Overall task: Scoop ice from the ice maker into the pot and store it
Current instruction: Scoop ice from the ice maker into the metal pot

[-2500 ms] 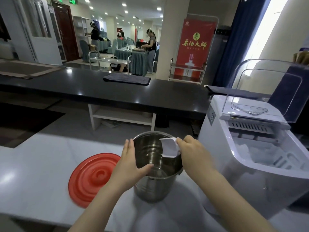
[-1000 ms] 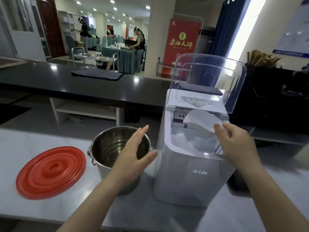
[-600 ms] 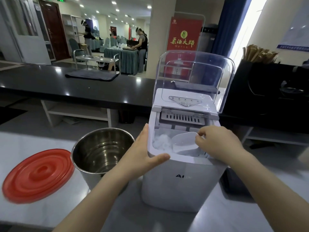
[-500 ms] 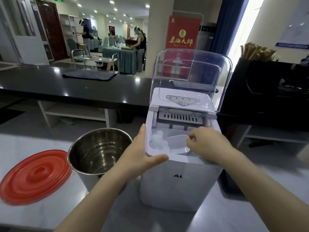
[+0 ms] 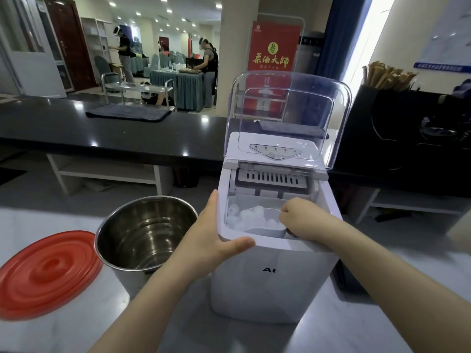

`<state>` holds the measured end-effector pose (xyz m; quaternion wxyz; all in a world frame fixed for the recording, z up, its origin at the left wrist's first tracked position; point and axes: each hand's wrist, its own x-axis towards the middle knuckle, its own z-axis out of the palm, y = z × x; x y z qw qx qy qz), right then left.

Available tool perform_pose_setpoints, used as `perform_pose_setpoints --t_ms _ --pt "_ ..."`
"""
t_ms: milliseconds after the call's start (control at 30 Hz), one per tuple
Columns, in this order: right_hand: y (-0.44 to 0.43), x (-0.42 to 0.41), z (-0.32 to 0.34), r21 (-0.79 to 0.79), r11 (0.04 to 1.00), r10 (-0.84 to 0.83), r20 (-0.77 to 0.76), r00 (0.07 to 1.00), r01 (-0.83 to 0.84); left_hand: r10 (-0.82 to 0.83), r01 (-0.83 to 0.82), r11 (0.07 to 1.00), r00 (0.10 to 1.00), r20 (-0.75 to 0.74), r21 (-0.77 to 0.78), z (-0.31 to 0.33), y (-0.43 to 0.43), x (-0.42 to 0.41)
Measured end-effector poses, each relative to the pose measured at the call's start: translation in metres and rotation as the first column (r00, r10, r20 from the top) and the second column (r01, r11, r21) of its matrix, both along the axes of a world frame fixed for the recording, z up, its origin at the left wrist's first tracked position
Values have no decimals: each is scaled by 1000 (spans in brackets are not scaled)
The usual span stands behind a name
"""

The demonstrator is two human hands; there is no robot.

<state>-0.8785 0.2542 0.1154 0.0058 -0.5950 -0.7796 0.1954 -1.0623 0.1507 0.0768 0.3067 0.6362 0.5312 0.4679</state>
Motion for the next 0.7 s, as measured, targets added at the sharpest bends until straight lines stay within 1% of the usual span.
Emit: perform_pose_setpoints --t_ms 200,300,433,600,700 --pt "1 1 -2 14 1000 3 -5 1000 -3 17 -17 1000 1000 -10 -8 1 -1 0" --pt "2 1 -3 54 998 24 16 1000 -25 23 -23 1000 1000 -11 -7 0 -1 0" --pt "2 1 -3 65 998 -6 -8 1000 7 27 -27 1000 1000 -9 -7 1 -1 0" --pt "2 -3 -3 185 983 -9 3 1000 8 26 -26 1000 1000 -18 -17 -2 -1 0" --pt "7 -4 1 188 981 -40 -9 999 41 26 -27 999 999 -19 -29 -2 -1 0"
